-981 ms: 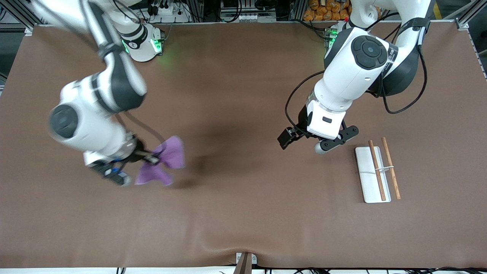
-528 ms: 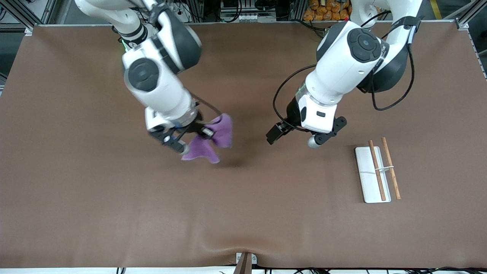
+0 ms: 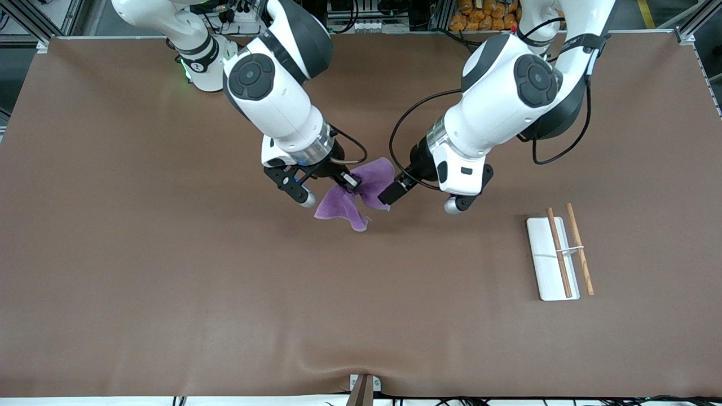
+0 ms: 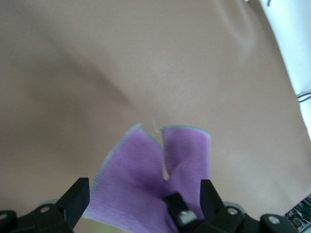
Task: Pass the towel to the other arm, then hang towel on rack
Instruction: 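Grasp the towel with the left gripper beside the right gripper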
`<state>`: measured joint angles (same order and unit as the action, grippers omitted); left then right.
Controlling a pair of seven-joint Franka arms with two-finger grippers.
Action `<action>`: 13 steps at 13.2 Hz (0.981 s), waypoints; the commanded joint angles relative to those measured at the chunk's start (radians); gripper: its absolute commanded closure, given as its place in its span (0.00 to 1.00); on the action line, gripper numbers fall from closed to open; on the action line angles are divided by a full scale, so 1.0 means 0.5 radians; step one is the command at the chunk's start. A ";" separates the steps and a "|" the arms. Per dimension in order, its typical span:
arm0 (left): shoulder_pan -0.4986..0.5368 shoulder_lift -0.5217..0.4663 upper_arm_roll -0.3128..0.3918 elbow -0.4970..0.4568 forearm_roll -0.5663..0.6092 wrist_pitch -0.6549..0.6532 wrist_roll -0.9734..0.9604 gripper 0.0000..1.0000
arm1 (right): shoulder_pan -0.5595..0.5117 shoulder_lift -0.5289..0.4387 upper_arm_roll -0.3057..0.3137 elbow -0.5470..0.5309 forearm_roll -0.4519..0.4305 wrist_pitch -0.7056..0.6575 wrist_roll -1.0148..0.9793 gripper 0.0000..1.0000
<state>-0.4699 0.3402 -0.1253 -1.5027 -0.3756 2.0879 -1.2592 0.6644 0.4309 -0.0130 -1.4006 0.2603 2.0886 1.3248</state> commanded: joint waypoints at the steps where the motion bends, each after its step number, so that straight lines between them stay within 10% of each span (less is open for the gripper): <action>1: 0.004 -0.005 -0.004 -0.084 -0.077 -0.006 -0.034 0.00 | -0.010 0.022 -0.002 0.052 0.053 0.007 0.053 1.00; 9: 0.026 0.053 -0.001 -0.170 -0.387 -0.006 -0.037 0.01 | -0.003 0.028 -0.005 0.052 0.050 0.007 0.053 1.00; 13: 0.026 0.056 -0.001 -0.164 -0.472 -0.006 -0.083 0.89 | 0.000 0.028 -0.005 0.052 0.050 0.007 0.053 1.00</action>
<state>-0.4610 0.3719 -0.1237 -1.5867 -0.5721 2.0877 -1.2727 0.6634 0.4311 -0.0152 -1.3987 0.2667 2.0940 1.3413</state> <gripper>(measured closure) 0.291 0.978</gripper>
